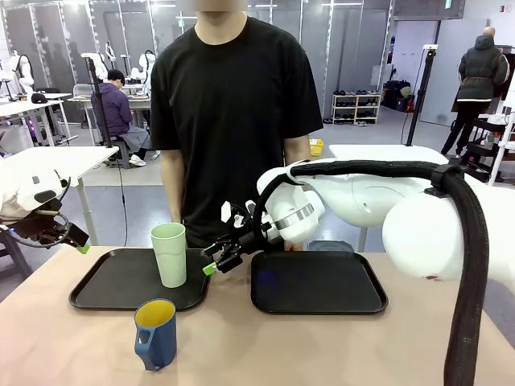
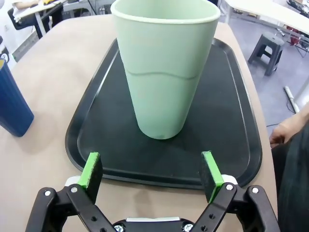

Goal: Sort and store the cups by type.
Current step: Place the picked Reusable plastic cup into the Flat Tray indicated by the person, then pick up the Handle plastic cup and place it into the empty Flat Tray.

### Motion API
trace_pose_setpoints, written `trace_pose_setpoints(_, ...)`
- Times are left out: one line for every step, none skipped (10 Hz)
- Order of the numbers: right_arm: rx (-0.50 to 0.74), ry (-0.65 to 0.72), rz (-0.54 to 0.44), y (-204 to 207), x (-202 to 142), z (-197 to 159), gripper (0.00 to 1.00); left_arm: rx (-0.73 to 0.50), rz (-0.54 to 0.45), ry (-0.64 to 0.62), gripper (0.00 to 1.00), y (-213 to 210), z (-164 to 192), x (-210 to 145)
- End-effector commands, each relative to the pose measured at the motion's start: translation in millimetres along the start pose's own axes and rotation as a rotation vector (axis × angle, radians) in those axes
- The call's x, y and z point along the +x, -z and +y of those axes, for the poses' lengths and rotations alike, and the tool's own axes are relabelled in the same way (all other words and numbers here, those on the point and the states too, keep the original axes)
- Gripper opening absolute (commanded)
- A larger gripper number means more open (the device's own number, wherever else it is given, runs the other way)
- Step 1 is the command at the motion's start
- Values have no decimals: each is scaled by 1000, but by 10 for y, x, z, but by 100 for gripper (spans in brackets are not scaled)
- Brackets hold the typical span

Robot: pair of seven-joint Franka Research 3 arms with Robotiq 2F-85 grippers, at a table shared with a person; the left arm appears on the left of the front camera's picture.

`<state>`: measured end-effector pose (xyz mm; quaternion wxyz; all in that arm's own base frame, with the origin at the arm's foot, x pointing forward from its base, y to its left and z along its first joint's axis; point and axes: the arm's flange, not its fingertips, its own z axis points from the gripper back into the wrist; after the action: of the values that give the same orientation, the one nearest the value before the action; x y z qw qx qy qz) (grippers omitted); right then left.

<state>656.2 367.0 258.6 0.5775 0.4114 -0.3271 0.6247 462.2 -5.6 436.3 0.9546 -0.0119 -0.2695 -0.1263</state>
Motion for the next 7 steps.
trace_pose_setpoints(-6,-2,-24,47,-32,-54,100,-9,-2,-6,100,1,22,-1)
trace_pose_setpoints(-6,-2,-24,47,-32,-54,100,-9,-2,-6,100,1,22,-1)
trace_pose_setpoints(-6,-2,-24,47,-32,-54,100,-9,-2,-6,100,1,22,-1)
trace_pose_setpoints(-6,-2,-24,47,-32,-54,100,-9,-2,-6,100,1,22,-1)
trace_pose_setpoints(-6,-2,-24,47,-32,-54,100,-9,-2,-6,100,1,22,-1)
trace_pose_setpoints(-6,-2,-24,47,-32,-54,100,-9,-2,-6,100,1,22,-1)
trace_pose_setpoints(-6,-2,-24,47,-32,-54,100,-9,-2,-6,100,1,22,-1)
